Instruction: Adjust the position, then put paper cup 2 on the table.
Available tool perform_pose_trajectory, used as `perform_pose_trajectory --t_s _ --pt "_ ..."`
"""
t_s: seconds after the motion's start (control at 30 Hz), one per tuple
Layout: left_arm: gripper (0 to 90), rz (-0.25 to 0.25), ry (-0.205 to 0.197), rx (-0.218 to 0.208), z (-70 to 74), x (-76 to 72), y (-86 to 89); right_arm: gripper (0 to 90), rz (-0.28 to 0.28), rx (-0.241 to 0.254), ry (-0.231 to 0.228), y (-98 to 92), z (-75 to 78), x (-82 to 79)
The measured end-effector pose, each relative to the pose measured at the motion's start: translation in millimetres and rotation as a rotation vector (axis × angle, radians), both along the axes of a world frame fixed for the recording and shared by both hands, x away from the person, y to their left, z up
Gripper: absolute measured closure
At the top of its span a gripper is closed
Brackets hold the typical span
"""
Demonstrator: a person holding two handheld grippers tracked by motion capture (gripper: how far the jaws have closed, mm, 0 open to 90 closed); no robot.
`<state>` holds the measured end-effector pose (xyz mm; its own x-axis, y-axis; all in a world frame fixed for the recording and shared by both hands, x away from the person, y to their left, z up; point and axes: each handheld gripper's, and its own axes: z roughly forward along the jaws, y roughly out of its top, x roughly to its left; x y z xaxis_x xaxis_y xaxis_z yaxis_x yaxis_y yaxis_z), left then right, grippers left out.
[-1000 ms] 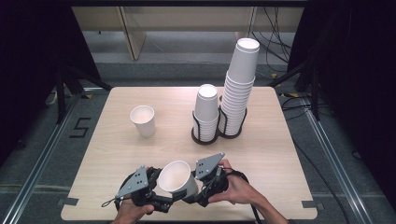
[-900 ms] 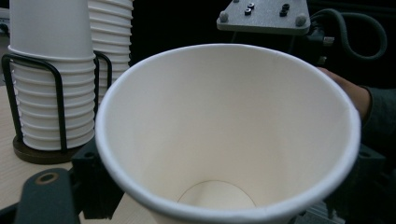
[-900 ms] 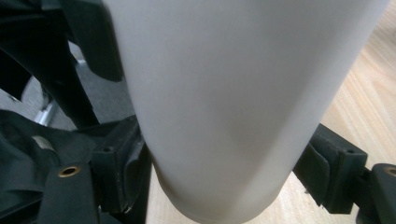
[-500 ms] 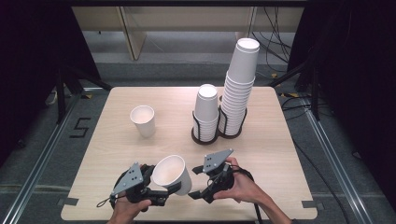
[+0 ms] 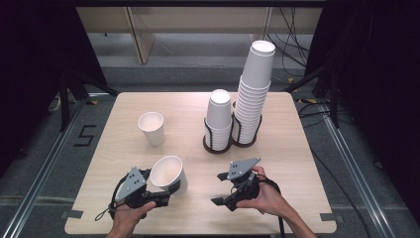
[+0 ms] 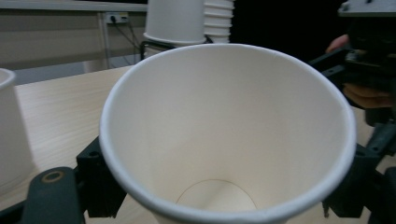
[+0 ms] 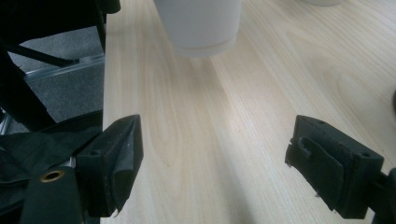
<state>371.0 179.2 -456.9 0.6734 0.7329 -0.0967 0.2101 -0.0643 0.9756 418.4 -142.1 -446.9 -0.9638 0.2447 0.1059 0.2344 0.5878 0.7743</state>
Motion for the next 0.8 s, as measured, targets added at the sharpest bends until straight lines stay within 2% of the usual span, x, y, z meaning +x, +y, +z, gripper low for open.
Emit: perform_pose_trajectory --t_s 0.13,0.2,0.23,0.3,0.33,0.47,0.53,0.8 --pt "17.9 0.041 0.013 -0.001 -1.8 2.2 6.3 18.5 -0.024 0.001 0.001 -3.6 -0.2 0.1" --pt "17.9 0.059 0.002 0.004 -1.9 3.2 10.0 18.5 -0.021 -0.002 0.001 -5.1 -0.1 1.4" --pt "17.9 0.072 0.005 0.019 -1.0 2.8 12.1 18.5 -0.022 -0.001 0.011 -5.6 -0.8 1.8" --pt "17.9 0.092 0.000 0.021 -0.8 3.2 14.8 18.6 -0.031 -0.007 -0.003 -7.0 -0.5 2.2" --pt "17.9 0.100 -0.006 0.009 -1.7 4.6 16.3 18.7 -0.032 -0.009 -0.005 -7.4 -0.9 2.5" --pt "17.9 0.150 0.005 0.042 -1.7 6.8 24.2 18.9 -0.046 -0.016 -0.003 -9.7 -1.2 2.3" --pt "17.9 0.174 0.006 0.050 -2.4 8.9 27.8 18.9 -0.051 -0.017 -0.012 -11.2 -1.5 3.0" --pt "17.9 0.254 0.011 0.076 -4.1 15.4 41.8 19.2 -0.062 -0.021 -0.001 -15.1 -4.5 4.8"
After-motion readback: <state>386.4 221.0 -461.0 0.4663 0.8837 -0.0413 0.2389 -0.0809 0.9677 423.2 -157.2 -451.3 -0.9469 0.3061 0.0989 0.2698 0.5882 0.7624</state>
